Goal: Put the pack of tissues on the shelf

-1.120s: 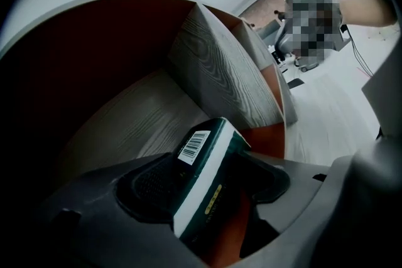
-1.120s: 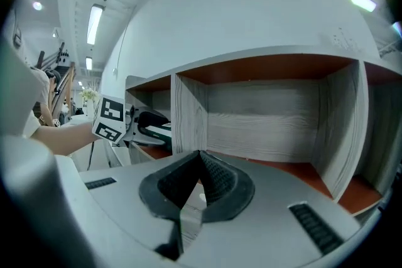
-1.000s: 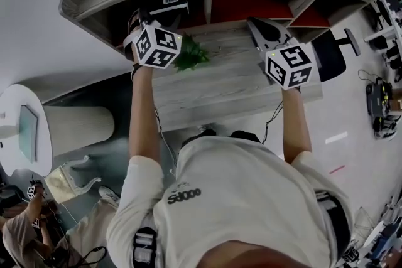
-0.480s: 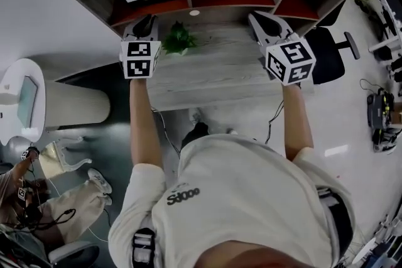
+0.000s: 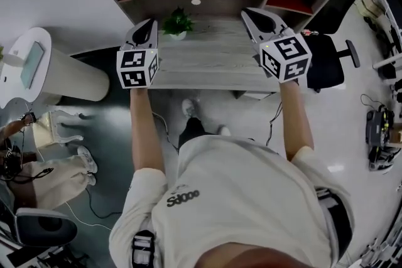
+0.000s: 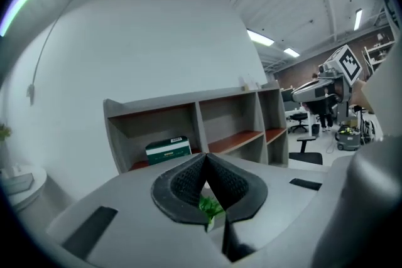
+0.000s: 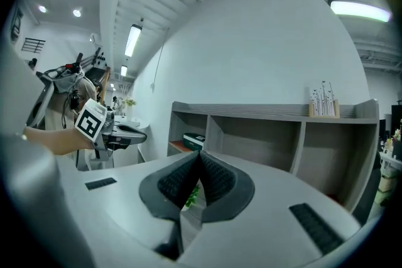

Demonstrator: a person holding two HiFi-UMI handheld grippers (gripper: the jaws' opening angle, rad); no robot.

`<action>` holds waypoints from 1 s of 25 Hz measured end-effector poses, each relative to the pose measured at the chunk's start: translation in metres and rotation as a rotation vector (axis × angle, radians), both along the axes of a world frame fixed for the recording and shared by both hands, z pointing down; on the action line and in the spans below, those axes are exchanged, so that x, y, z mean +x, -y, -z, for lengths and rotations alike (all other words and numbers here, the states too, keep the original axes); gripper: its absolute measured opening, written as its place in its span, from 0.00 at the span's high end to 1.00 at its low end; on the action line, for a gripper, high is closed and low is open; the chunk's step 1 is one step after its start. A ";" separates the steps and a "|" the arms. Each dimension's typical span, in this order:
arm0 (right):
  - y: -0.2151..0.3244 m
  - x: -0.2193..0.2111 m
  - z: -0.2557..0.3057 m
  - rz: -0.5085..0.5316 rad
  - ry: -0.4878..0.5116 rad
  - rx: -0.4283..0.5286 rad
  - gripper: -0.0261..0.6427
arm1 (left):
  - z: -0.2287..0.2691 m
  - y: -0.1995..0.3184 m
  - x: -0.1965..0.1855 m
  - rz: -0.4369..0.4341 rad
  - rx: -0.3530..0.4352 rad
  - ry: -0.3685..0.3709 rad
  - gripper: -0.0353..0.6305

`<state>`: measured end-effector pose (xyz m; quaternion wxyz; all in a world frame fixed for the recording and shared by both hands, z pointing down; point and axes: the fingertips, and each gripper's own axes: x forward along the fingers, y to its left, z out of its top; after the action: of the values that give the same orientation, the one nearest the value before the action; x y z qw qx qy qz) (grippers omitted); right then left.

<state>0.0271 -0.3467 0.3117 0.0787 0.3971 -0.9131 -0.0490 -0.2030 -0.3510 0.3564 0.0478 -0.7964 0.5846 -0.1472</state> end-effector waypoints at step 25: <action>-0.111 0.003 0.039 0.129 -0.083 0.134 0.96 | 0.065 -0.159 0.048 0.021 0.159 0.036 0.92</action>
<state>0.0300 -0.2356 0.2730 0.0863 0.3395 -0.9274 -0.1316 -0.1554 -0.1921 0.2913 0.1197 -0.7811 0.6020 -0.1151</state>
